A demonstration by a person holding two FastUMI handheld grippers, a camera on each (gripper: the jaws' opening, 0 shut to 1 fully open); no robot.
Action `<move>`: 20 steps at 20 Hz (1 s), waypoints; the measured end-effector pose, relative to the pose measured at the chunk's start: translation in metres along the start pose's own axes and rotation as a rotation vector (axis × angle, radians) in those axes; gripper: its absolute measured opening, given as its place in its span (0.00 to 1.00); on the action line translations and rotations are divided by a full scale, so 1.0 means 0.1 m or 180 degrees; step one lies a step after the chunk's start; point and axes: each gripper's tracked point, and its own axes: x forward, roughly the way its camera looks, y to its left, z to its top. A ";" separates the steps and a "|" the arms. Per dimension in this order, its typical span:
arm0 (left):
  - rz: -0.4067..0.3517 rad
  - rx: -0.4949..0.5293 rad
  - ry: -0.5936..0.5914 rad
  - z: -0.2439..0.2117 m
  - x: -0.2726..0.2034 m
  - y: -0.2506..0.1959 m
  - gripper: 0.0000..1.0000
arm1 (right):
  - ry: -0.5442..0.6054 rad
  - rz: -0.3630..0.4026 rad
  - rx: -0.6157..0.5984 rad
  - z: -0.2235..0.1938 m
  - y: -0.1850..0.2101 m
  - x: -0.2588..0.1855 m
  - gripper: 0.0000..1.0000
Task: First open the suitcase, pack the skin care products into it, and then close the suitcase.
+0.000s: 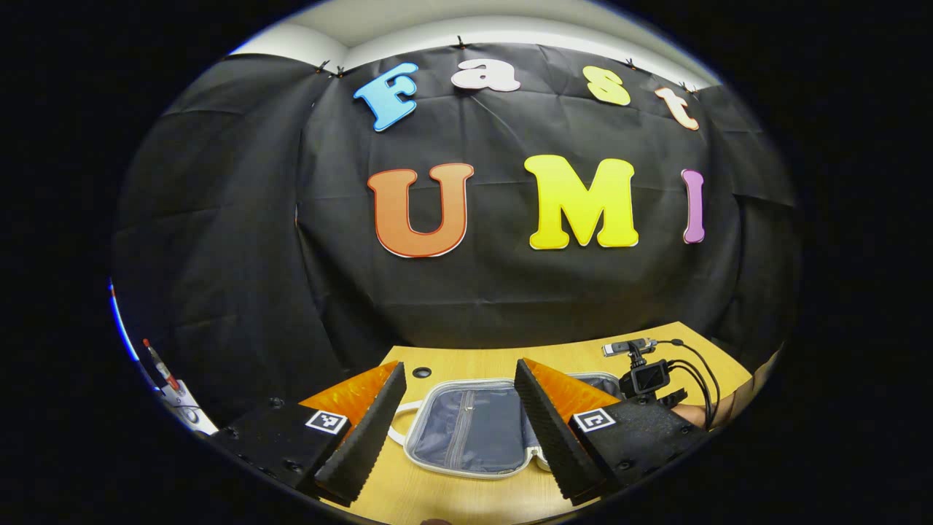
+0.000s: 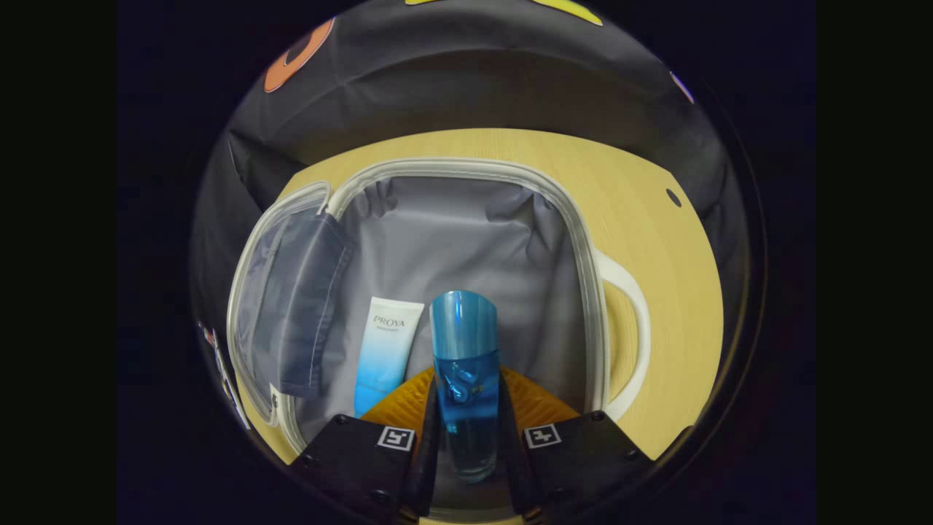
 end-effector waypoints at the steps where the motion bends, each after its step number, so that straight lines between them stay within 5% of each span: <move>1: 0.0003 -0.0039 0.0035 -0.05 0.00 0.03 0.96 | -0.0007 -0.0011 -0.0013 0.00 0.01 0.02 0.38; 11: 0.0149 -0.0505 0.0563 -0.73 -0.02 0.60 0.97 | -0.0034 0.0020 0.0071 0.05 0.00 0.00 0.43; 13: 0.0144 -0.0679 0.0602 -0.85 0.02 0.71 0.97 | -0.0111 0.0177 0.0077 0.10 0.10 -0.11 0.48; 17: 0.0107 -0.0959 0.0683 -1.04 0.20 0.94 0.99 | -0.0556 0.0281 -0.0263 0.33 0.21 -0.58 0.82; 20: 0.0107 -0.1116 0.0743 -1.22 0.44 1.10 0.98 | -0.1011 0.0296 -0.0567 0.58 0.21 -1.11 0.82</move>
